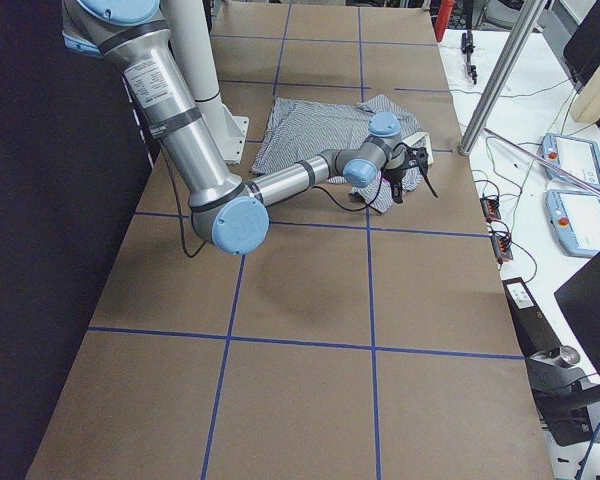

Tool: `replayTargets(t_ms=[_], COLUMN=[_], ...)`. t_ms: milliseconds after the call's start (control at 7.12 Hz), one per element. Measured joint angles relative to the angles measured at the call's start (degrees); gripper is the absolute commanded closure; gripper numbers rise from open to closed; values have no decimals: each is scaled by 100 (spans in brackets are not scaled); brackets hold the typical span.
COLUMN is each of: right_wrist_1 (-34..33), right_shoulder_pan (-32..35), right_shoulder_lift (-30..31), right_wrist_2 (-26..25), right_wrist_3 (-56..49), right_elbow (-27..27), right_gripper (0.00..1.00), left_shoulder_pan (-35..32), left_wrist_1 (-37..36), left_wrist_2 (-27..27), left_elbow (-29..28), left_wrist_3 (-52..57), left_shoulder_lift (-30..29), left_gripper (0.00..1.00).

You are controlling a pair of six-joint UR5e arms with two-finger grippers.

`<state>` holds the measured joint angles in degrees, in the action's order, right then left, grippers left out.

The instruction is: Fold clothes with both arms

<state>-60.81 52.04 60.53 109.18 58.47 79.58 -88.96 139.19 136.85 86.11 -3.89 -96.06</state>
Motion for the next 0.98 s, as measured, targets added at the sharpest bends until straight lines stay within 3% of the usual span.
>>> replayTargets(t_ms=[421,843,983], right_wrist_1=[8,8,8], right_shoulder_pan=[-479,-581,-606], right_shoulder_lift=[-56,-44,-42], right_wrist_2=[-553,-618,-623], right_wrist_3=[150,148,148], right_elbow=[-270,-402,-416], right_gripper=[47,47,53], left_shoulder_pan=[26,43,47], left_wrist_1=[11,12,12], left_wrist_2=[0,-1,-1], left_elbow=[2,3,3], left_wrist_3=[2,7,9], left_shoulder_lift=[-1,-1,-1], left_gripper=[0,0,0])
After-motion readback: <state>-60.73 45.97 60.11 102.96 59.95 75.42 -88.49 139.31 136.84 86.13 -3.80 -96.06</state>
